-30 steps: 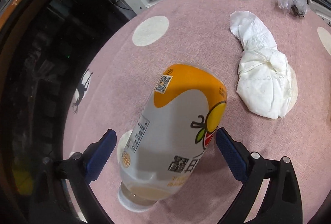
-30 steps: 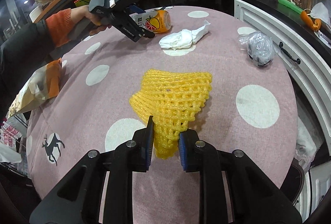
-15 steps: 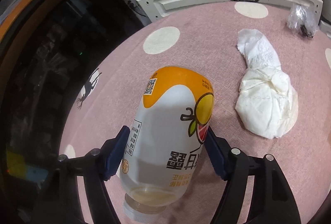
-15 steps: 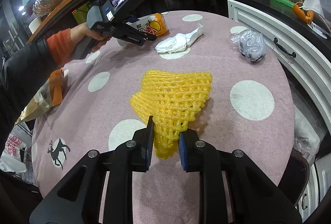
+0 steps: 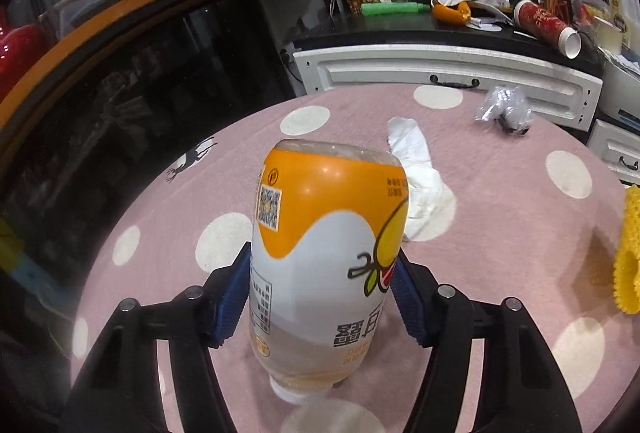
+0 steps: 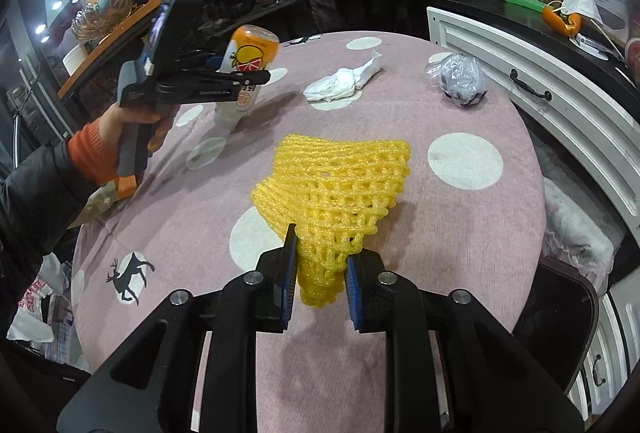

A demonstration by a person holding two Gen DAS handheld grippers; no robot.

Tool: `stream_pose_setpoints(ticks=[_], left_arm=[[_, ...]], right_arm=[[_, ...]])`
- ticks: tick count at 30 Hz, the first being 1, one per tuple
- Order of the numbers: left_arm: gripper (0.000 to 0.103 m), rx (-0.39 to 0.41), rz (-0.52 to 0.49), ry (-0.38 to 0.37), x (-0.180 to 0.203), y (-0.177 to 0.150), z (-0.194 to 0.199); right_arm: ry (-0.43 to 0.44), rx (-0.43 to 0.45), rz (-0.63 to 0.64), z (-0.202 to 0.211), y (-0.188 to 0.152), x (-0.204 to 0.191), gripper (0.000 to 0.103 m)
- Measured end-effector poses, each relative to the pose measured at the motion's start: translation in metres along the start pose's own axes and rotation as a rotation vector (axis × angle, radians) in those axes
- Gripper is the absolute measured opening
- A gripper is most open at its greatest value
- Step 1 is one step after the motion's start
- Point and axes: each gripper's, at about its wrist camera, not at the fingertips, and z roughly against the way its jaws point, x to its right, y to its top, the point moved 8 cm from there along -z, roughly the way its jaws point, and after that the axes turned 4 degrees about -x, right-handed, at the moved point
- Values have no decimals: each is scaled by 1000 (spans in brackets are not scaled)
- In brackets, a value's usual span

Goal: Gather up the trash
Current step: 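Lift the yellow net with the right tool while the left tool lifts the juice bottle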

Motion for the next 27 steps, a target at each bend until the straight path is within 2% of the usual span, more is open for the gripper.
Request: stream_pose_setpoints(ticks=[10, 14, 27], left_arm=[[61, 125, 63, -18, 26, -10, 70], [61, 161, 109, -63, 41, -13, 92], [61, 258, 113, -191, 128, -31, 148]], right_arm=[[-12, 23, -12, 24, -21, -2, 22], [-19, 33, -22, 36, -31, 0, 22], [-76, 64, -78, 75, -70, 20, 22]])
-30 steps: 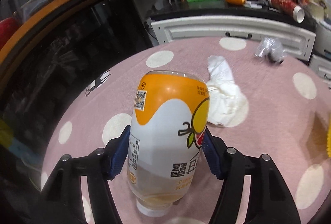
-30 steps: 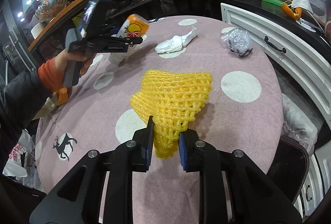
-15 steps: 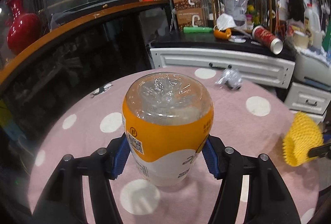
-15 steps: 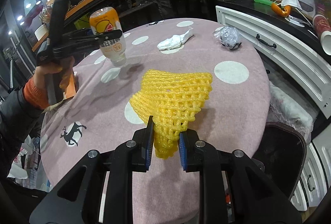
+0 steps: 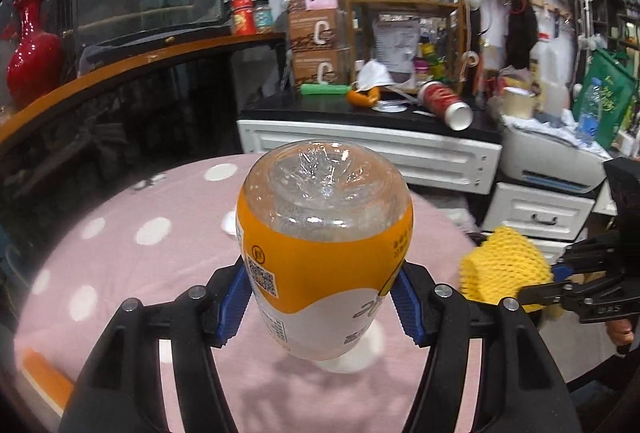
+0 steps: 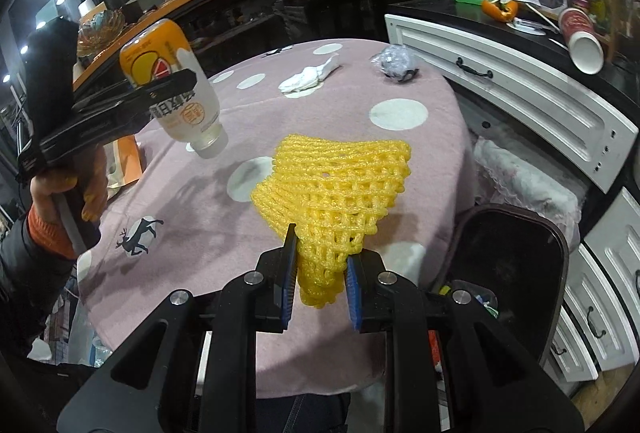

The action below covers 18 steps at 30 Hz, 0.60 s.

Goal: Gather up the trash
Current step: 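Lift the yellow net with the right tool while the left tool lifts the juice bottle, then carry the yellow net into the black bin and open the right tool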

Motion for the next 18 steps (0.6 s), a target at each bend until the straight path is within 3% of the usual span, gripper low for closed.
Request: stream_pose_setpoints(ticks=[7, 11, 18], left_arm=[[61, 53, -1, -69, 59, 0, 15], [61, 63, -2, -145, 94, -1, 18], [61, 50, 5, -223, 133, -2, 9]], right_arm=[[-89, 31, -53, 28, -17, 38, 22], [-157, 39, -113, 38, -28, 72, 22], [-280, -12, -238, 28, -48, 131, 22]])
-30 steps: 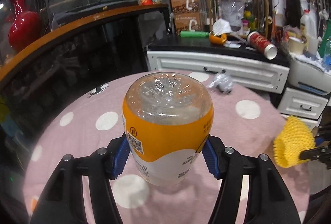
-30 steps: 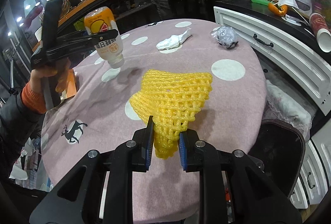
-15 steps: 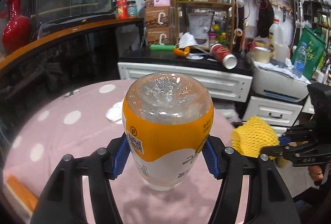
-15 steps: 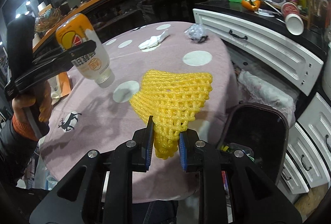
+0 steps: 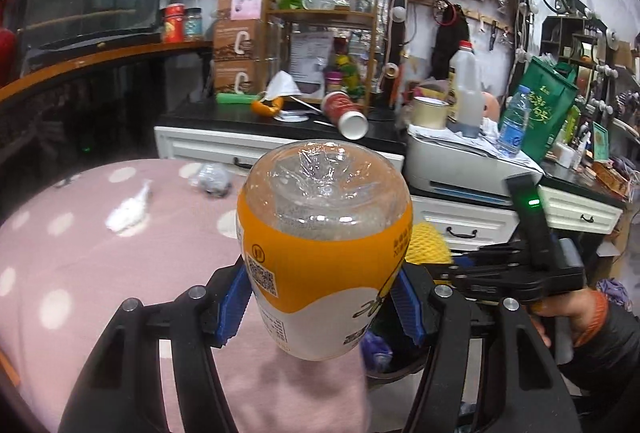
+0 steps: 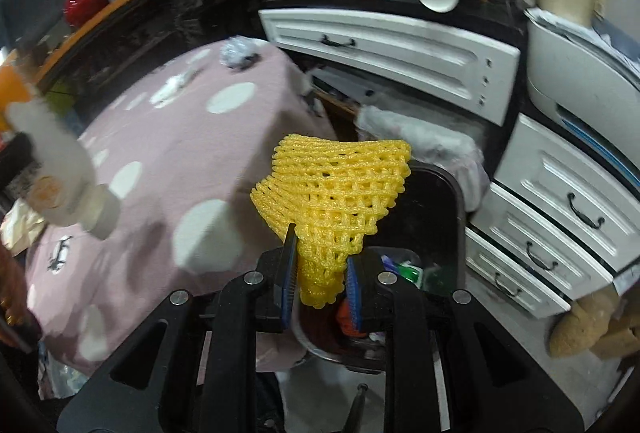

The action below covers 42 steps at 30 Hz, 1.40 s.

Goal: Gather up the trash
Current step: 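Carry the yellow net into the black bin and open the right tool, then lower the juice bottle into the black bin and open the left tool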

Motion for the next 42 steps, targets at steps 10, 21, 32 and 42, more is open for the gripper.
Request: stream_pose_setpoints(ticks=[10, 21, 32, 42], left_arm=[[61, -42, -16, -40, 30, -11, -21], [62, -87, -26, -61, 50, -29, -39], [62, -80, -54, -99, 76, -20, -42], [62, -136, -93, -126, 109, -27, -77]], right_arm=[[-52, -143, -173, -61, -30, 50, 74], [-93, -133, -298, -55, -38, 81, 84], [-118, -42, -287, -24, -21, 80, 86], [-146, 51, -297, 6, -8, 91, 87]])
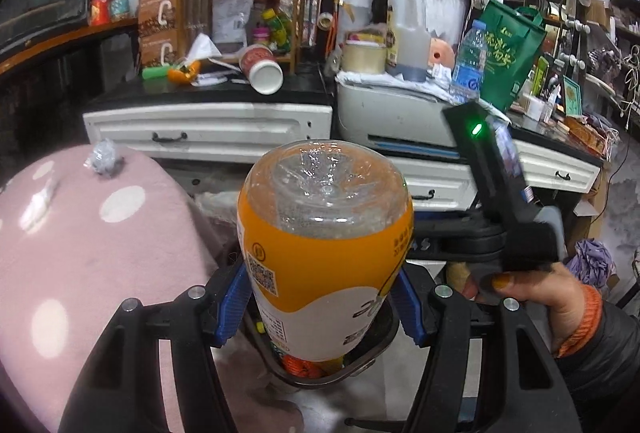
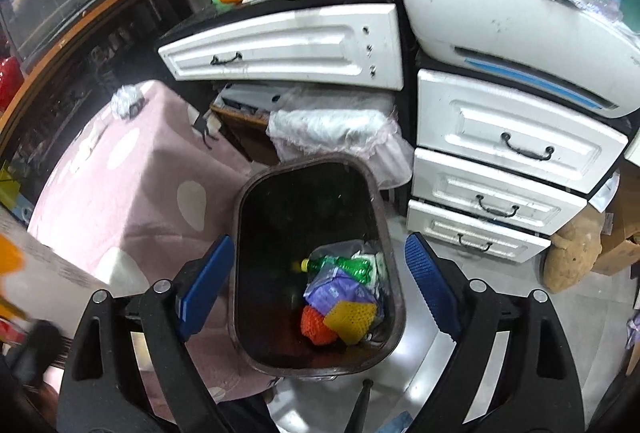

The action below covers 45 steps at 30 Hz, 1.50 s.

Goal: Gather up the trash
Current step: 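Lower the juice bottle into the black bin and open the left tool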

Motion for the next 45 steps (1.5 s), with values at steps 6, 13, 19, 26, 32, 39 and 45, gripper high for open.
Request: stream_pose_setpoints(ticks=[6, 13, 19, 26, 32, 39, 45], left_arm=[[62, -86, 5, -6, 2, -11, -37], [62, -152, -16, 18, 7, -26, -68], [62, -210, -16, 37, 6, -34, -88], [96, -217, -41, 38, 9, -36, -95], [97, -217, -73, 49, 17, -40, -87], [97, -177, -12, 8, 14, -35, -56], [97, -139, 6, 27, 4, -30, -30]], right_arm=[[-11, 37, -38, 11, 9, 15, 88], [-13, 50, -76, 16, 13, 31, 88], [-5, 44, -87, 14, 11, 33, 88], [-2, 48, -85, 17, 14, 34, 88], [-8, 60, -90, 20, 16, 38, 89], [7, 50, -74, 15, 13, 33, 90], [30, 39, -29, 9, 9, 18, 90]])
